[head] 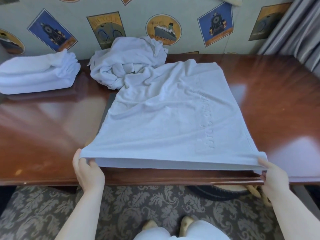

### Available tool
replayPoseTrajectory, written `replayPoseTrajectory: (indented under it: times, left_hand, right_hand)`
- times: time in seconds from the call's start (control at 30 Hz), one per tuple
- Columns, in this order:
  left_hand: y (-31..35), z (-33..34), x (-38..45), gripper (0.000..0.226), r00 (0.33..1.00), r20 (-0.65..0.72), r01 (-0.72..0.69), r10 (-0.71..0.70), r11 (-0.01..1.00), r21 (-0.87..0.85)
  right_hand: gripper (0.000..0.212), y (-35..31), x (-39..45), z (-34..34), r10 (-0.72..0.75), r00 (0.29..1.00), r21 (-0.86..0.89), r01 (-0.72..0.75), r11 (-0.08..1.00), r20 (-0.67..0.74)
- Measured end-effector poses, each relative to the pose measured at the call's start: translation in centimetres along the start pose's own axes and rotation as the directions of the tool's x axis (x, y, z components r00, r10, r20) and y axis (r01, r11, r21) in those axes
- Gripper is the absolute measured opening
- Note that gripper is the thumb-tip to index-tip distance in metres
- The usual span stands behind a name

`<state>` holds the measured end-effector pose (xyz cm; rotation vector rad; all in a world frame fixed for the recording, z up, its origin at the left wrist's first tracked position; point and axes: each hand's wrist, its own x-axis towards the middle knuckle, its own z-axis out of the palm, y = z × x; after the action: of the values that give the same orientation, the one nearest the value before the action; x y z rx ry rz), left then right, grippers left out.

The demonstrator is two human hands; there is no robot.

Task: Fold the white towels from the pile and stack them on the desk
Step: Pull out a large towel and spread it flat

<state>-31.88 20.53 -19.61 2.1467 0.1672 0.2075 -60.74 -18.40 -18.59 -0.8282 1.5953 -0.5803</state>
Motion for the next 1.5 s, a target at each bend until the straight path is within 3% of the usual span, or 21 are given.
replayPoseTrajectory:
  times: [0.1, 0.23, 0.33, 0.47, 0.6, 0.8, 0.87, 0.93, 1.03, 1.1, 1.17, 1.23, 1.37, 1.43, 1.5]
  left_hand:
    - [-0.2, -0.7, 0.6, 0.037, 0.998, -0.062, -0.021, 0.025, 0.997, 0.071]
    - [-2.0, -1.3, -0.5, 0.033, 0.993, 0.029, 0.094, -0.112, 0.924, 0.371]
    - [-3.1, -1.4, -1.8, 0.031, 0.976, 0.096, 0.124, -0.194, 0.866, 0.484]
    - [-3.3, -1.3, -1.8, 0.031, 0.97, 0.078, 0.171, -0.232, 0.872, 0.459]
    - [-3.2, -1.3, -1.5, 0.029, 0.972, 0.067, 0.174, -0.225, 0.881, 0.439]
    - [-3.1, -1.3, -1.4, 0.02, 0.994, -0.027, 0.112, -0.109, 0.942, 0.317]
    - [-2.7, -0.9, -1.9, 0.013, 0.967, -0.134, 0.235, -0.218, 0.964, 0.128]
    - [-1.7, -0.3, -2.5, 0.026, 0.856, -0.197, 0.435, -0.478, 0.872, -0.223]
    - [-0.5, 0.0, -2.6, 0.017, 0.615, -0.042, 0.615, -0.787, 0.512, -0.6]
    - [-0.4, -0.3, -2.3, 0.02, 0.553, 0.151, 0.675, -0.82, 0.334, -0.658]
    - [-0.6, -0.4, -2.5, 0.037, 0.577, 0.228, 0.69, -0.784, 0.319, -0.649]
    - [-0.4, -0.2, -3.0, 0.053, 0.621, 0.209, 0.679, -0.755, 0.386, -0.624]
    - [0.2, 1.0, -4.6, 0.03, 0.701, 0.238, 0.685, -0.673, 0.542, -0.487]
    - [0.4, 1.8, -5.1, 0.031, 0.693, 0.282, 0.706, -0.663, 0.545, -0.452]
    - [0.8, 2.4, -5.4, 0.034, 0.664, 0.294, 0.73, -0.688, 0.51, -0.456]
  right_hand:
    - [0.04, 0.2, 0.0, -0.4, 0.013, 1.0, 0.045, -0.012, 0.999, -0.02]
    - [0.026, 2.0, 0.8, -0.5, 0.097, 0.994, -0.015, -0.098, 0.995, -0.046]
    - [0.018, 3.0, 1.0, -0.2, 0.001, 0.99, -0.198, -0.029, 0.98, -0.14]
    - [0.027, 3.5, 0.4, -0.1, -0.152, 0.974, -0.385, 0.078, 0.92, -0.167]
    - [0.035, 4.1, 0.3, -0.6, -0.33, 0.939, -0.57, 0.221, 0.791, -0.093]
    - [0.039, 4.8, 0.4, -1.0, -0.408, 0.91, -0.657, 0.264, 0.706, -0.072]
    - [0.032, 4.9, 0.0, -0.7, -0.344, 0.928, -0.557, 0.213, 0.803, -0.141]
    - [0.043, 4.6, -0.6, -0.1, -0.201, 0.948, -0.29, 0.126, 0.949, -0.248]
    - [0.042, 3.8, -1.5, 0.9, 0.096, 0.958, 0.19, -0.044, 0.981, -0.27]
    - [0.038, 3.6, -2.1, 1.3, 0.189, 0.963, 0.324, -0.119, 0.938, -0.193]
    - [0.042, 3.9, -2.2, 1.7, 0.182, 0.968, 0.294, -0.126, 0.948, -0.174]
    - [0.043, 4.5, -2.4, 2.1, 0.134, 0.979, 0.22, -0.098, 0.971, -0.156]
    - [0.046, 6.7, -2.3, 2.8, -0.074, 0.993, 0.072, 0.08, 0.994, -0.09]
    - [0.044, 6.8, -2.6, 3.2, -0.122, 0.991, 0.118, 0.127, 0.985, -0.051]
    - [0.031, 6.2, -2.9, 3.7, -0.06, 0.998, 0.207, 0.059, 0.977, -0.003]
